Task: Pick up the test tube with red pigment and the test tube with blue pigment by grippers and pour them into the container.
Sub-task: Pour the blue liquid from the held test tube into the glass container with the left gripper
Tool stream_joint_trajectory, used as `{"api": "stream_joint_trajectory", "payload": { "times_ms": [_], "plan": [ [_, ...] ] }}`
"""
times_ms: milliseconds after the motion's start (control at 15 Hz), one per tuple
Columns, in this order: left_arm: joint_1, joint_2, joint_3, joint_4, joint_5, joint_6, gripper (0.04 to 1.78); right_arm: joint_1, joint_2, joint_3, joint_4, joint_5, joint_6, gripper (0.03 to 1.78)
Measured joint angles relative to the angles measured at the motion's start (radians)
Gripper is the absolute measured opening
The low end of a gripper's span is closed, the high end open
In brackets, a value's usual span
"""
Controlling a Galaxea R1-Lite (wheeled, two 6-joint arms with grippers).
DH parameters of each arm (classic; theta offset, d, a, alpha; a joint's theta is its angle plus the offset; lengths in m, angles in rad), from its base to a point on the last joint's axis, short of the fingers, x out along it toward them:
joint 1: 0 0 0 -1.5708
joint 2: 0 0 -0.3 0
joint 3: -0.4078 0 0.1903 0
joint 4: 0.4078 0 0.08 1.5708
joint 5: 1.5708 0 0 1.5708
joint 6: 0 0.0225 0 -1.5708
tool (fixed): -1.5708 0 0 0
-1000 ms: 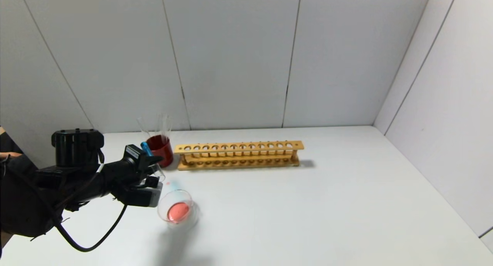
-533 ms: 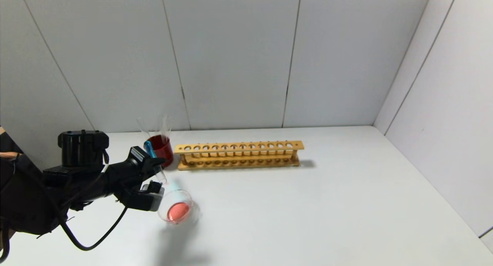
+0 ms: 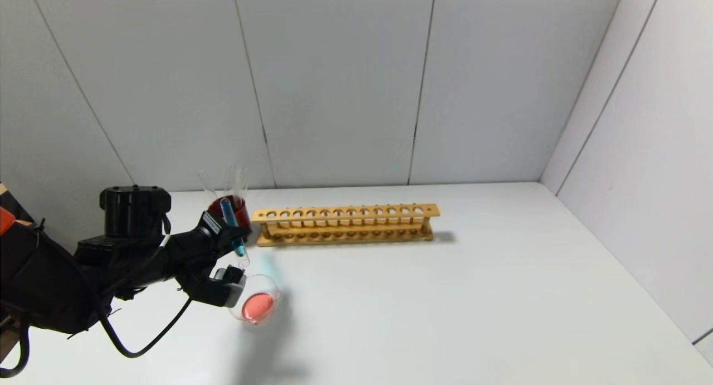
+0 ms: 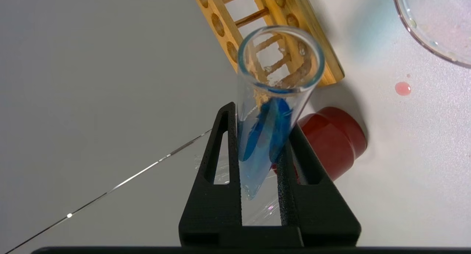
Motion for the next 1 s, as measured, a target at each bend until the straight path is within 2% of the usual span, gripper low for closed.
{"api": "stream_joint_trajectory", "payload": {
  "times_ms": [467, 1000],
  "plan": [
    [0.007, 0.002, 0.004, 0.022, -0.001, 0.077, 0.32, 0.0, 0.0, 0.0, 0.0, 0.0, 0.0, 1.75],
    [0.014, 0.016, -0.006, 0.02, 0.001, 0.096, 0.32, 0.0, 0.0, 0.0, 0.0, 0.0, 0.0, 1.75]
  ]
}}
